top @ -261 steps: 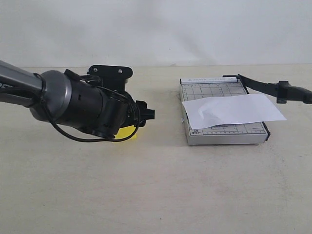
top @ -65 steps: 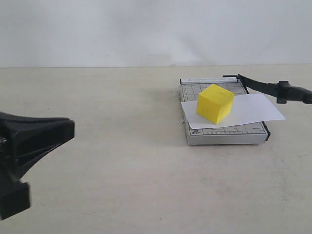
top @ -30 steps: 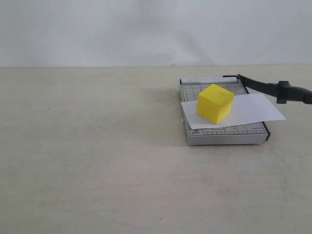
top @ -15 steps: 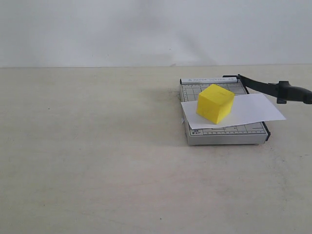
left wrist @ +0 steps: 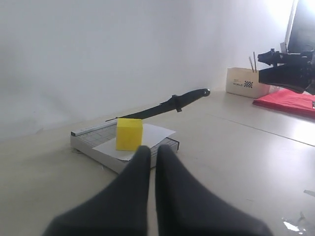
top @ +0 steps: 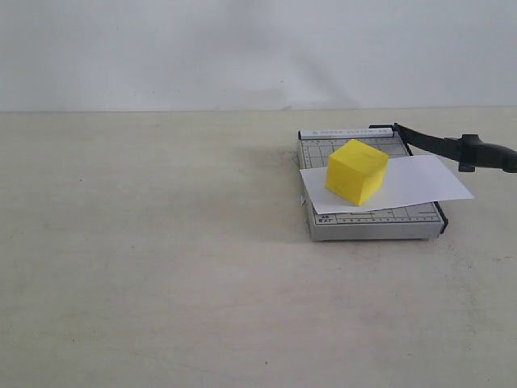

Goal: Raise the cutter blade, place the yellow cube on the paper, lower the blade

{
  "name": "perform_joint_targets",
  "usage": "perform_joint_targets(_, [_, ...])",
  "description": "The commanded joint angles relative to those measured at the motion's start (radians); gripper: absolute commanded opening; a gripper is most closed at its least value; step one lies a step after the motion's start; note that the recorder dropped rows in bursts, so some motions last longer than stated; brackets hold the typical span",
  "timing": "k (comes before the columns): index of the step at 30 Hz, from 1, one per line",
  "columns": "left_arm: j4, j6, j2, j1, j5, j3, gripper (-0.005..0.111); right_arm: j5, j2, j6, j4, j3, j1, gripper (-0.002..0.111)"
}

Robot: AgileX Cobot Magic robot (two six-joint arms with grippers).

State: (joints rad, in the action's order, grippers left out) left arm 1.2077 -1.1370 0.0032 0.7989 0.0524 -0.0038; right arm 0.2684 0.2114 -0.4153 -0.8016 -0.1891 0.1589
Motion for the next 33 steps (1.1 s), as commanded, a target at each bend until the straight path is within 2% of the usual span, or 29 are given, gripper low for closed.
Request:
perform_joint_targets(1, [-0.314,0.382,-0.003,-0.004,0.0,0.004,0.005,-0.006,-0.004,-0.004,0.002,0.003,0.002,0.0])
perform_joint_targets(8, [-0.78,0.855,-0.003,-0.004,-0.014,0.004,0.005,-0.006,-0.004,-0.004,0.002,0.003,0.002,0.0])
perform_joint_targets(11, [-0.921,1.009,-0.003,-0.004,-0.034,0.004,0.005,-0.006,-0.004,-0.004,0.002,0.003,0.002,0.0])
perform_joint_targets(18, [-0.977,1.066,-0.003,-0.004,-0.044,0.004,0.005,-0.006,-0.004,-0.004,0.002,0.003,0.002,0.0])
perform_joint_targets(24, [-1.153,1.265,-0.003,-0.004,-0.044,0.004,0.005,-0.006,-0.004,-0.004,0.002,0.003,0.002,0.0])
perform_joint_targets(33, [-1.156,1.248,-0.003,-0.004,-0.044,0.004,0.005,-0.006,-0.004,-0.004,0.002,0.003,0.002,0.0])
